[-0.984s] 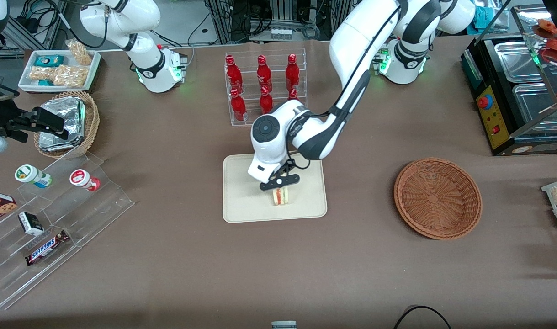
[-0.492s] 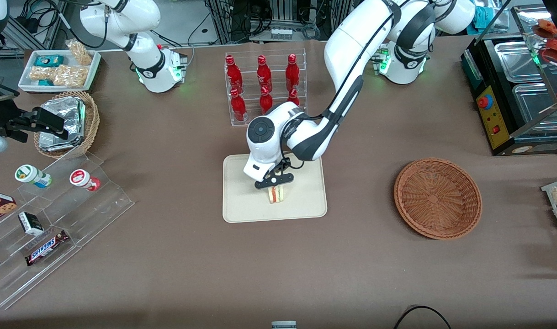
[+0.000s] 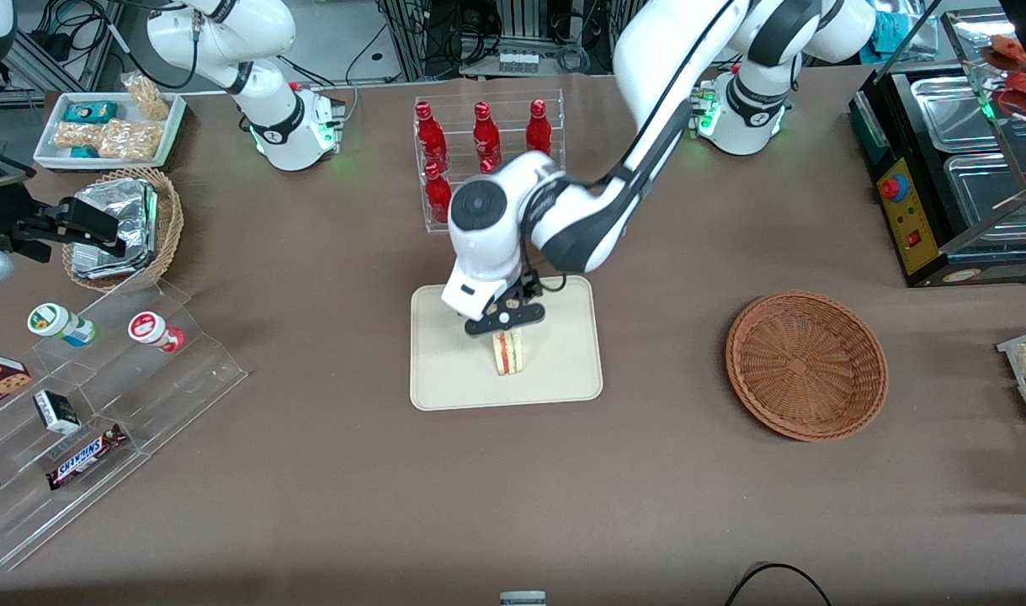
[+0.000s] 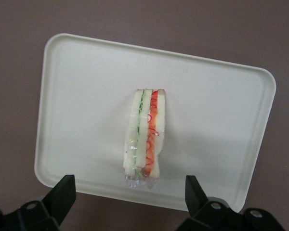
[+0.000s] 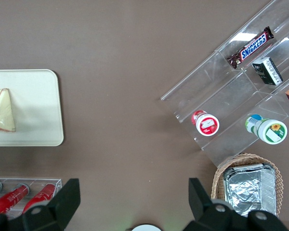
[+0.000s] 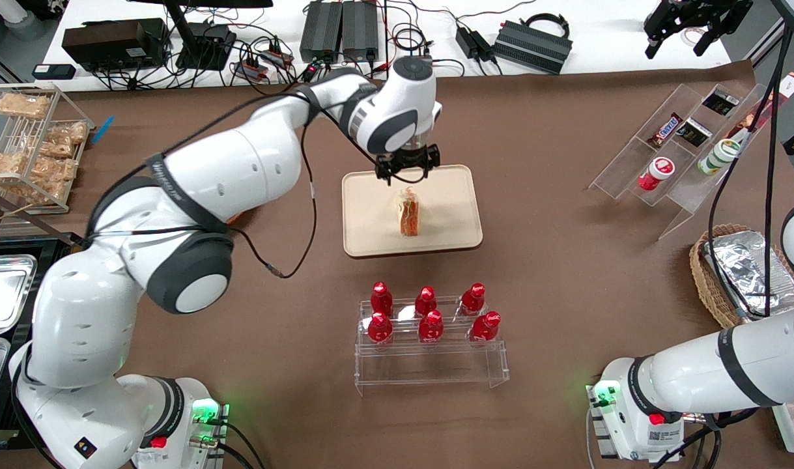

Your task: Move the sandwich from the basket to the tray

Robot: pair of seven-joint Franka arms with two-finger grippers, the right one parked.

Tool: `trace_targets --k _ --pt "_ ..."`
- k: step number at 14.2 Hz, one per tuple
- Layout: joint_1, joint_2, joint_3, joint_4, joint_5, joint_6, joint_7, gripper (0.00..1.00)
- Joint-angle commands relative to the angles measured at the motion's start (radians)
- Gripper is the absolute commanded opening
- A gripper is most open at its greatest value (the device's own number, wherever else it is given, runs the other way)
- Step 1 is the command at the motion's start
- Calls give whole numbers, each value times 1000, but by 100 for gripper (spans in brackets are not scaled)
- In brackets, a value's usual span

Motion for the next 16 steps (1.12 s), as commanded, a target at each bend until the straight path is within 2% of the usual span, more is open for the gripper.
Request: trace_targets --k 1,5,12,16 --pt "3 -125 52 -119 14 -96 -16 100" --pt "68 -187 88 -207 10 -139 37 100" --pt "271 -440 88 -454 -2 -142 419 100" --pt "375 -546 86 -509 -4 -193 609 100"
